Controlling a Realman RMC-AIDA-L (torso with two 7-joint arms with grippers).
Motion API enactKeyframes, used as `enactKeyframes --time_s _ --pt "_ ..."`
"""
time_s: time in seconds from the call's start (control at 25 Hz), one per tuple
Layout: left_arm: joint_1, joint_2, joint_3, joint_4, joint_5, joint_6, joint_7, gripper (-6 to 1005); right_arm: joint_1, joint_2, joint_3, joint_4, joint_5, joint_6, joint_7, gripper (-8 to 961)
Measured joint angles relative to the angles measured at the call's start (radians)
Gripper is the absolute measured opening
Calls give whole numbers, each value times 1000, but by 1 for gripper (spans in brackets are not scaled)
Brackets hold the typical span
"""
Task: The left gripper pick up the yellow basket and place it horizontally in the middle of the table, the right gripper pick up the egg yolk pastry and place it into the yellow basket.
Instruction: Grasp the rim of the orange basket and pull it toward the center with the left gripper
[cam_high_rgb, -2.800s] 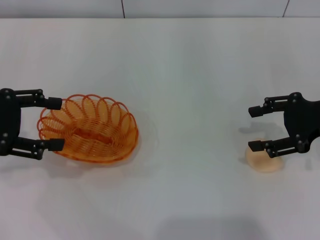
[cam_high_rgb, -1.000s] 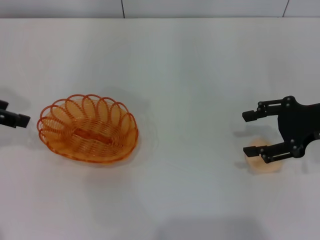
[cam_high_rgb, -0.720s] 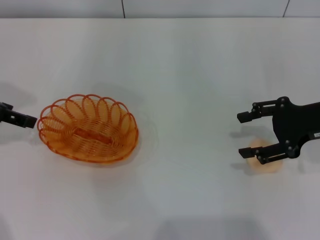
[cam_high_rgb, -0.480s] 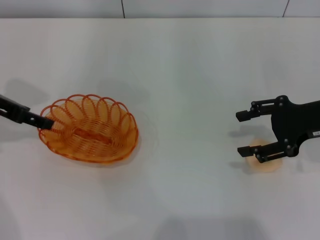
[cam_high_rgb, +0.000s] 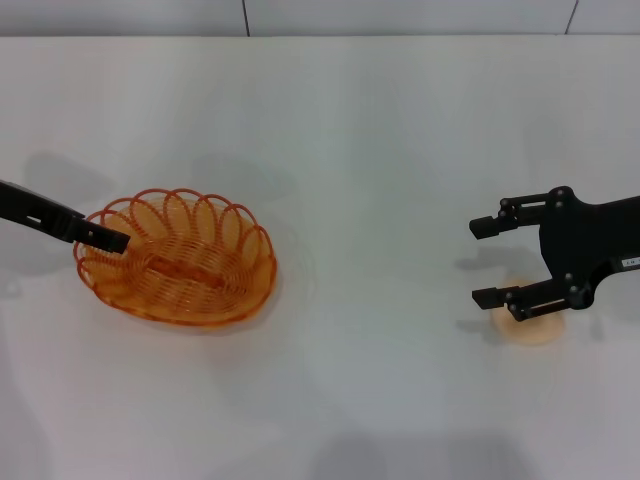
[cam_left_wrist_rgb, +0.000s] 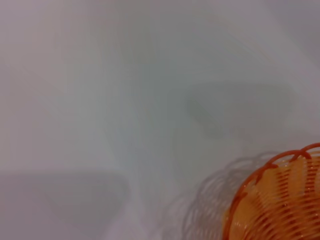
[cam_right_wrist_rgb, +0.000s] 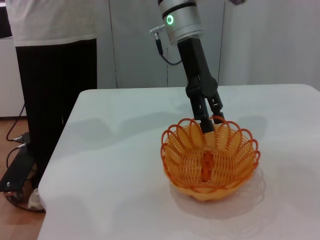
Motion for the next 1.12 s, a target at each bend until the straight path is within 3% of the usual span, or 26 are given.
enactKeyframes --time_s 0.32,1.0,1.12 --pt "3 -3 0 -27 3 -27 3 775 0 0 0 1 0 0 0 762" --pt "8 -14 -2 -36 -12 -54 9 99 0 -2 0 -4 8 -3 2 761" --pt "8 -15 -2 -36 -38 -44 10 82 0 -2 0 -7 9 -4 5 761"
